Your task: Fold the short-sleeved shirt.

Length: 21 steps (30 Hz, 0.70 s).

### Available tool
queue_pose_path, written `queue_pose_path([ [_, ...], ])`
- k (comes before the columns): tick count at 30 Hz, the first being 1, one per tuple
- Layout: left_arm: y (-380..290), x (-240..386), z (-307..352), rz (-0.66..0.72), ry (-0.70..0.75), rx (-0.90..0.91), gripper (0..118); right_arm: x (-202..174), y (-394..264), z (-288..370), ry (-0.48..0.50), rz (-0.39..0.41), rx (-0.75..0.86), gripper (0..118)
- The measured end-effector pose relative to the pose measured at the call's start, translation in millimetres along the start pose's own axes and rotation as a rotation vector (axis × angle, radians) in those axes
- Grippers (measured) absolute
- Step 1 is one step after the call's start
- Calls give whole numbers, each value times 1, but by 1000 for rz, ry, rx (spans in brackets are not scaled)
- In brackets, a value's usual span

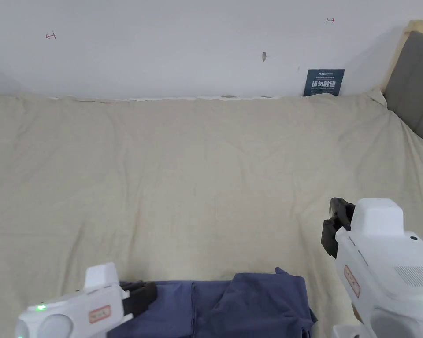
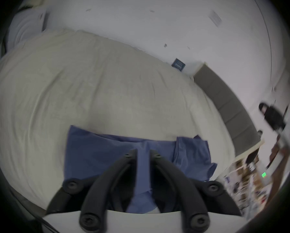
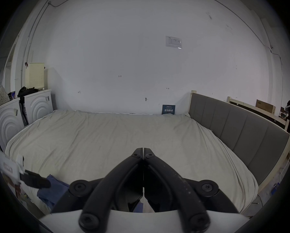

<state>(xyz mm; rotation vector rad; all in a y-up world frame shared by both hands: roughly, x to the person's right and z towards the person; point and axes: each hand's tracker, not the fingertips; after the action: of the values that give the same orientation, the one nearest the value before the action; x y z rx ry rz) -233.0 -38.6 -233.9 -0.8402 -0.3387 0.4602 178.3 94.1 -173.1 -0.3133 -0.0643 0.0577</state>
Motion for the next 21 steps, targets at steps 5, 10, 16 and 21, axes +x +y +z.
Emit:
queue_pose_path([
  [5, 18, -62, 12, 133, 23, -51, 114, -8, 0, -5, 16, 5, -6, 2],
  [10, 11, -113, -6, 234, 32, -130, 118, -14, -2, -12, 22, 8, -25, 2],
  [16, -2, -135, -28, 287, -38, -188, 94, -17, -6, -17, 23, 17, -49, 2],
  [21, -5, -88, -14, 218, -10, -181, 36, -15, -6, -18, 16, 15, -56, 2],
])
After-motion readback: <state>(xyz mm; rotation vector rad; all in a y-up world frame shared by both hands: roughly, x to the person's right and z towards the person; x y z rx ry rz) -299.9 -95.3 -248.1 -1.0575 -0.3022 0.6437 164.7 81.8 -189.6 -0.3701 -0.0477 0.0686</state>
